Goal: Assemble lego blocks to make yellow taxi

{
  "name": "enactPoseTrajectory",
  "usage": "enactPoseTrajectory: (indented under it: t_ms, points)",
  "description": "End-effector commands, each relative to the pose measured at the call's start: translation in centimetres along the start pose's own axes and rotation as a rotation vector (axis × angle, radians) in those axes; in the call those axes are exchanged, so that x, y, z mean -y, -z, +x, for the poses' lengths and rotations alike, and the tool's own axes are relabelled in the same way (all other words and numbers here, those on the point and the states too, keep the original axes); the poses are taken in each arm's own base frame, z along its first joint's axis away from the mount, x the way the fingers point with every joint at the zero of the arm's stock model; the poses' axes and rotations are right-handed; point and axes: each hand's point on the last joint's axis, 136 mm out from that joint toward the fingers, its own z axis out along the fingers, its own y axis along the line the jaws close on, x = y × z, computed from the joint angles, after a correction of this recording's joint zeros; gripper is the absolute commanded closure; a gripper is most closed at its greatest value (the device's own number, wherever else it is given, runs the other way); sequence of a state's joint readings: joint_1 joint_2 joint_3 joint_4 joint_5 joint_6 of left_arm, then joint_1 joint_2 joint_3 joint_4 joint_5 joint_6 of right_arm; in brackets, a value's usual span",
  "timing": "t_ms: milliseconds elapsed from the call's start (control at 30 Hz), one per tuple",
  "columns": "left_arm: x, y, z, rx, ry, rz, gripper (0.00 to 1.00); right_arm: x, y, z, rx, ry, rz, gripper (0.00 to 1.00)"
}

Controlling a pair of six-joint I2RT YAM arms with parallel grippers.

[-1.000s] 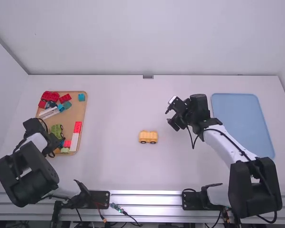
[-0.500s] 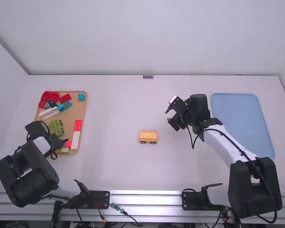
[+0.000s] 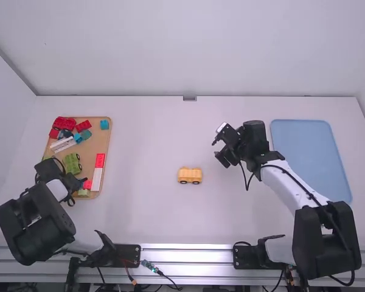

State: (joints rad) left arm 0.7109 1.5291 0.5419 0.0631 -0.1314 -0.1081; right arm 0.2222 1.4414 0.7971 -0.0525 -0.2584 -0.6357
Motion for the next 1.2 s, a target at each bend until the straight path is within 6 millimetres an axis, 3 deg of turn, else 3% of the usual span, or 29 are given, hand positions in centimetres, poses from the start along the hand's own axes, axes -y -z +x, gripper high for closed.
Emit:
enactPoseTrajectory:
  t_ms: [0,133,267,500,600,633,733,900,1167]
  points:
    - [0.6,-0.2,2.4,-0.061,-0.017,0.034,0.45,0.3,0.5,-0.9,0.022,0.004,0.012,0.01]
    - [0.5,-0.2,2.6,-0.062,-0.002,0.033,0.46,0.3,0.5,-0.8,0.022,0.005,0.013,0.01]
    - [0.5,-0.2,2.6,-0.066,-0.002,0.032,0.59,0.3,0.5,-0.8,0.021,0.004,0.012,0.01]
    - [0.6,0.0,2.1,-0.075,0.007,0.031,0.66,0.3,0.5,-0.8,0.021,0.004,0.012,0.01]
    - [0.6,0.1,1.7,-0.076,0.007,0.031,0.61,0.3,0.5,-0.8,0.020,0.003,0.011,0.01]
    - [0.6,0.2,1.4,-0.073,0.007,0.031,0.51,0.3,0.5,-0.8,0.019,0.003,0.010,0.01]
    - [0.6,0.2,1.0,-0.059,0.007,0.031,0.37,0.3,0.5,-0.8,0.019,0.003,0.010,0.01]
    - [0.7,0.2,0.6,-0.044,0.008,0.035,0.47,0.3,0.5,-0.8,0.019,0.003,0.011,0.01]
    - [0.6,-0.1,0.5,-0.005,0.015,0.035,0.48,0.2,0.5,-0.6,0.013,0.002,0.006,0.01]
